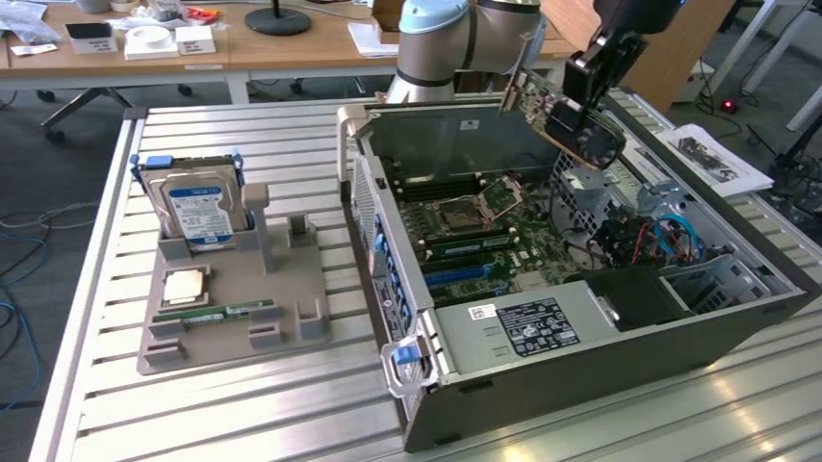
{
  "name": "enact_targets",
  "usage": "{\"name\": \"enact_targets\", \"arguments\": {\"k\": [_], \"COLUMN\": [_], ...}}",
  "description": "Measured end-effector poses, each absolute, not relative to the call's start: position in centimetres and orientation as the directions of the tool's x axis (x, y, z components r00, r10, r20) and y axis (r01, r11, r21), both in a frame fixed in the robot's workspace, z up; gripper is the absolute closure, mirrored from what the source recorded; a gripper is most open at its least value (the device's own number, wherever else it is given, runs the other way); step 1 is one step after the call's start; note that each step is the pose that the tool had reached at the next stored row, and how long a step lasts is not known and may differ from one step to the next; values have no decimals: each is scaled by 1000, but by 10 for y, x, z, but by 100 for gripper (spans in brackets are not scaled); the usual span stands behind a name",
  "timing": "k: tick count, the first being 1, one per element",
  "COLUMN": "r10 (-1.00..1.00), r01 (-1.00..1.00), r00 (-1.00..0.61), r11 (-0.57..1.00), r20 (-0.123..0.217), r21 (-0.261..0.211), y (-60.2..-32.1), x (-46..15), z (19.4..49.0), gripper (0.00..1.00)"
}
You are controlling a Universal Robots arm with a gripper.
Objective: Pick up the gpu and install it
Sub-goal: 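Insert the gpu into the slot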
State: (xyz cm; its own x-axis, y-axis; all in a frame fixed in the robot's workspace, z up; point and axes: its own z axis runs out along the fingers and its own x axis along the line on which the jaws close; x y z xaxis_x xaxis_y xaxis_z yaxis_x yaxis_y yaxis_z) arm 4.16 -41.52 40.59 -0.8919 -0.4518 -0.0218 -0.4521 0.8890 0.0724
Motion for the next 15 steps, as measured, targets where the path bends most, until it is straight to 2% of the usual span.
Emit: {"name": "enact_targets", "arguments": {"k": [15], "r10": [-636], "r01": [-636], "r00": [-771], "r11": [769], "r20": [-22], "r21": [72], "y": [-415], "x": [42], "z": [405], "gripper": [73]}}
